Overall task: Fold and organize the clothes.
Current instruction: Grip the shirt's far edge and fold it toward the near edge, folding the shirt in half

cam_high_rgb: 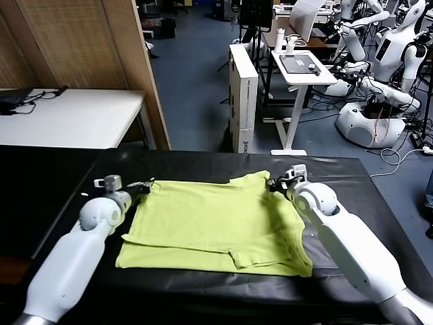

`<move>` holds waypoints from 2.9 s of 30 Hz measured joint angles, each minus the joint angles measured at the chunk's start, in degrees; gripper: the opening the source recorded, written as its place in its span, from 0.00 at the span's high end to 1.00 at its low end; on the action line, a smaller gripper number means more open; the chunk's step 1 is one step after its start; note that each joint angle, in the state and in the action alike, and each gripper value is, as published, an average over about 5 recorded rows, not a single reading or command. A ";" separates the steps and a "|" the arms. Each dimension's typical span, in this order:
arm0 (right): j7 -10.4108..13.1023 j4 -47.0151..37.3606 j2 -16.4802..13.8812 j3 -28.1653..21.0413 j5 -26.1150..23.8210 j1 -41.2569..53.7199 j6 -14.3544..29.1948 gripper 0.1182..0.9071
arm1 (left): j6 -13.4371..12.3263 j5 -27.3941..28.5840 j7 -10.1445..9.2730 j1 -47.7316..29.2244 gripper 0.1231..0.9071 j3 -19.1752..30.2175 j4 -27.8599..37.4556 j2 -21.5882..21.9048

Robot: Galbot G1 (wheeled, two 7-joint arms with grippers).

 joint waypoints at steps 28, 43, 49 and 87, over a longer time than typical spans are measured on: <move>-0.90 27.17 -15.95 13.79 0.44 -27.49 -2.21 0.97 | 0.15 2.07 1.68 26.44 0.89 -13.29 -22.41 3.23; -0.92 32.79 -18.96 15.16 0.86 -33.91 -4.49 0.97 | -0.93 4.21 2.15 37.70 0.89 -16.78 -29.25 -0.01; -0.97 31.67 -19.35 15.23 0.69 -34.10 -4.63 0.97 | -1.73 4.15 2.38 39.84 0.89 -19.02 -29.20 0.01; -0.34 36.71 -18.33 22.56 3.38 -41.57 -5.86 0.10 | -0.35 4.44 0.07 43.04 0.00 -23.82 -30.89 -1.34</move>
